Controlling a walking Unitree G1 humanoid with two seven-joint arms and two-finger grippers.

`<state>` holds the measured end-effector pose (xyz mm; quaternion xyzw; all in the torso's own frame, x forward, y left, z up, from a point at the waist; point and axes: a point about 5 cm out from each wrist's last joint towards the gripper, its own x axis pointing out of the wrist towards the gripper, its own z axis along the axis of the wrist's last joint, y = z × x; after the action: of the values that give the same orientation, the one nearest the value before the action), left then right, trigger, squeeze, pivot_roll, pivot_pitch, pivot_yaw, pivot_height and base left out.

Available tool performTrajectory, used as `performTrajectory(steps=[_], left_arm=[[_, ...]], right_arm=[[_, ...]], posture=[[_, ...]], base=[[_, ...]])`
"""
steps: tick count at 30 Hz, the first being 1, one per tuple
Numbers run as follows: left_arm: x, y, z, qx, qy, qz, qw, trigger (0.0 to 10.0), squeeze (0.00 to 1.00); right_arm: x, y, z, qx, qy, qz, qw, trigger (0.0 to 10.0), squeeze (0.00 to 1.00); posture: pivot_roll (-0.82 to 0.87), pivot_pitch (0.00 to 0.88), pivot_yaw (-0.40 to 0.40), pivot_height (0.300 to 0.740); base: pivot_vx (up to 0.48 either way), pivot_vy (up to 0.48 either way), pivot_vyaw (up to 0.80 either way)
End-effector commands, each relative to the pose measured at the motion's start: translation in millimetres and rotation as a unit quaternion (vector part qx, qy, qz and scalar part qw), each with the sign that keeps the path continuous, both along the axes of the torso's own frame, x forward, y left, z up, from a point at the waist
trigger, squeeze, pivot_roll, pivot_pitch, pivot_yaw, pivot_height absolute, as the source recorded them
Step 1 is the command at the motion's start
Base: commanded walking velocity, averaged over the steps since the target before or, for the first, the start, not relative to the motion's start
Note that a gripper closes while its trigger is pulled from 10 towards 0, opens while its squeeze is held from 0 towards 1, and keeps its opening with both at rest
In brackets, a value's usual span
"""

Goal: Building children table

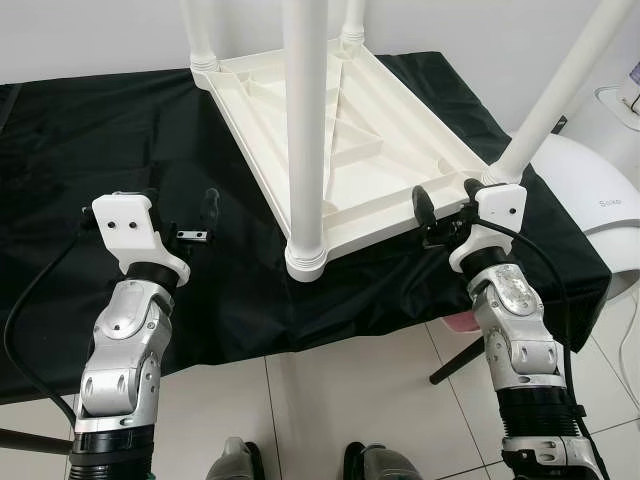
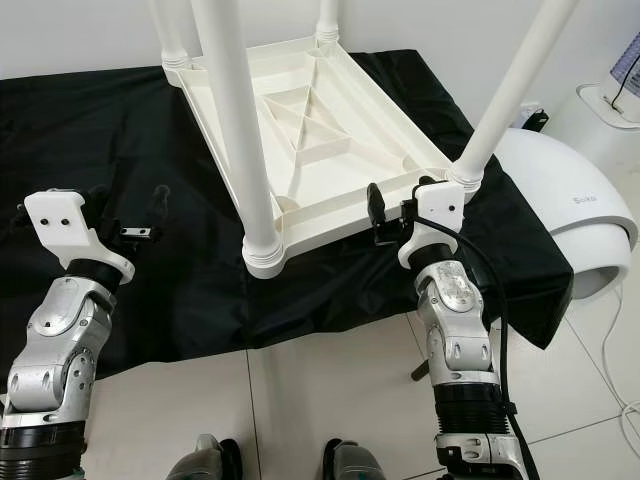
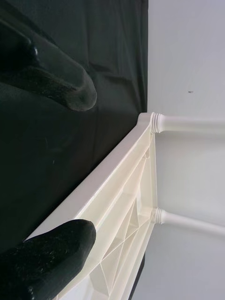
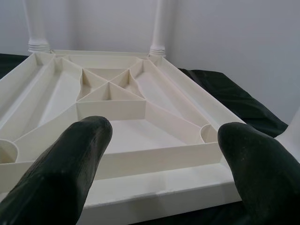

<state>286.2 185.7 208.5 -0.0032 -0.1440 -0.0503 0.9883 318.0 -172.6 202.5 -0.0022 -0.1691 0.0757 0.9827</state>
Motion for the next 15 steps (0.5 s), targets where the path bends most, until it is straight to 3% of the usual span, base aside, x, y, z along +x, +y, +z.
performTrajectory(steps=[1, 15], left_arm=[[-0.8, -0.9, -0.8, 0.004, 0.003, -0.002, 1.0, 10.0, 0.0], [-3.4, -1.7, -2.5, 0.003, 0.006, -0.002, 1.0, 10.0, 0.0]], right_arm=[[0.3, -2.4, -0.5, -0.002, 0.0, -0.001, 1.0, 10.0, 0.0], [-1.3, -2.3, -1.7, -0.004, 0.003, 0.001, 1.0, 10.0, 0.0]], posture=[[-0.07, 0.143, -0.028, 0.74], [-0.06, 0.15, -0.033, 0.74]], base=[[0.0, 0.0, 0.0], [0.0, 0.0, 0.0]])
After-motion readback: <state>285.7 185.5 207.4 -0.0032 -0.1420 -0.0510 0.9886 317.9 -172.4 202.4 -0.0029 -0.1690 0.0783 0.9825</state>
